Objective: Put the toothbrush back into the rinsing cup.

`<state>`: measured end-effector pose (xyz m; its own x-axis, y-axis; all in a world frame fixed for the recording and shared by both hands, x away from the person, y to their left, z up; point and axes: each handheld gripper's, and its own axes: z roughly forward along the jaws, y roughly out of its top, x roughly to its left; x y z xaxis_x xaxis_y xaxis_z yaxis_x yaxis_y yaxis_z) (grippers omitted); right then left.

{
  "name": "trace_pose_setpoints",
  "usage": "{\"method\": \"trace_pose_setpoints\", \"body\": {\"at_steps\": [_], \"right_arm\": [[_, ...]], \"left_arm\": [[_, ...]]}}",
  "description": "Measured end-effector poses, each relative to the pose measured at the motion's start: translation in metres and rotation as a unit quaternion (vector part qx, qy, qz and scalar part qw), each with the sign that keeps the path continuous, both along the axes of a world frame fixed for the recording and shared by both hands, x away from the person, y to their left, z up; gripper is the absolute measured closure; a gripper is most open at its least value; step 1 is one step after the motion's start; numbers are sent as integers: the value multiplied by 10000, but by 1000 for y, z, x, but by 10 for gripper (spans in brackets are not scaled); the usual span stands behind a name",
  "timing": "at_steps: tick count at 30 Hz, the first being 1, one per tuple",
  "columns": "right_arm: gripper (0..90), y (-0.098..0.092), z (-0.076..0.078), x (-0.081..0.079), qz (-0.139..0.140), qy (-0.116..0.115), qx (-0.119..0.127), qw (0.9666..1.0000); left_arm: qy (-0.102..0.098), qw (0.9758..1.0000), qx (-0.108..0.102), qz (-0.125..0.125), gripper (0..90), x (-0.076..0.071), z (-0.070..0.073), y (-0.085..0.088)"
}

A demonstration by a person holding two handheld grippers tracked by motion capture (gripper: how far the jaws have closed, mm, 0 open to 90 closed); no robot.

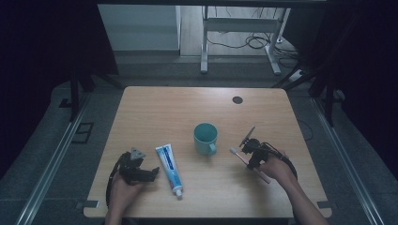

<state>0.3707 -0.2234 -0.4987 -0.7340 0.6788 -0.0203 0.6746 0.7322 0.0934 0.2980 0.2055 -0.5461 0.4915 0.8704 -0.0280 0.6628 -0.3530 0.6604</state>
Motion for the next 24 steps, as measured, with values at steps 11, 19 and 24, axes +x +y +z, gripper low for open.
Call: {"method": "trace_pose_setpoints", "body": {"at_steps": [11,19,24], "right_arm": [[785,-7,4,2,-99,27,231,9997],[785,-17,18,-2,-112,-158,553,9983],[785,-20,22,-6,-161,-244,673,9973]], "left_arm": [[-1,10000,0,0,2,0,0,0],[0,10000,-1,1,2,0,0,0],[0,10000,0,0,2,0,0,0]]}}
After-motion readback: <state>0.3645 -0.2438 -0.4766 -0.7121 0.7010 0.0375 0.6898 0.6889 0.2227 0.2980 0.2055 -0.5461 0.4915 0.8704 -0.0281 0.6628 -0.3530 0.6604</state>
